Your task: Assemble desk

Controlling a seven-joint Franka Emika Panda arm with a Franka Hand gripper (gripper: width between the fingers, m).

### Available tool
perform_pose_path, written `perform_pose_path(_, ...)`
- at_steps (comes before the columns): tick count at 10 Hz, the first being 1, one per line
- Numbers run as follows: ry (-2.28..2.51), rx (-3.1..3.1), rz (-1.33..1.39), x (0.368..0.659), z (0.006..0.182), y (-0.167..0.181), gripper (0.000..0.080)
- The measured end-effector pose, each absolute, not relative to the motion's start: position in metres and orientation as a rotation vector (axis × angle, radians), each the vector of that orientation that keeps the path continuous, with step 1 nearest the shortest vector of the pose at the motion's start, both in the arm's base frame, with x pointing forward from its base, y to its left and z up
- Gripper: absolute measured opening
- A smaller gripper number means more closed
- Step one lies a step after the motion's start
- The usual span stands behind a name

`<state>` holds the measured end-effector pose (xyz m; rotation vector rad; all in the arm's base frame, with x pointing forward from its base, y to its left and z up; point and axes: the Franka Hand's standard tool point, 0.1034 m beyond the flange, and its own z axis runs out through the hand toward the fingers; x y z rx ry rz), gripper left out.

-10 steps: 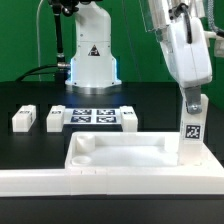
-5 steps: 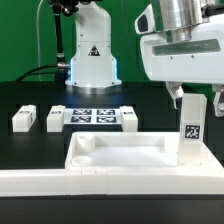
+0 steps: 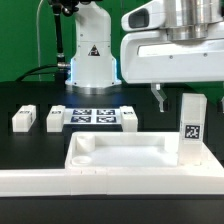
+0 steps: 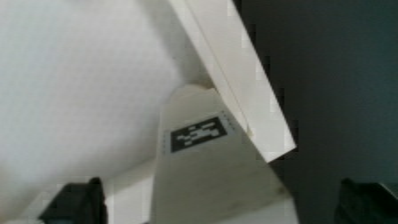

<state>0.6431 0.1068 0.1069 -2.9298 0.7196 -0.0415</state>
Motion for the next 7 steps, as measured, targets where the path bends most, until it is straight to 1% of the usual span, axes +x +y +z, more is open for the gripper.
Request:
perform_pose_path(2,0.344,-3.014,-0.059,0.6449,0.1064,0.1072,0.0649)
perform_pose_path(3,0.385,-3.007,-0.057,0.6449,0.1064,0.1073,0.0649)
perform_pose_path(5,0.409,-3.003,-0.056,0.6449,0.1063,0.1073,0.0392)
perform_pose_path(6,0.469,-2.995,-0.052,0.6448,0.1062,0.1065,0.0392)
perform_pose_path(7,0.618,-2.968,-0.045,0.6451,0.1062,0.1046,0.0293)
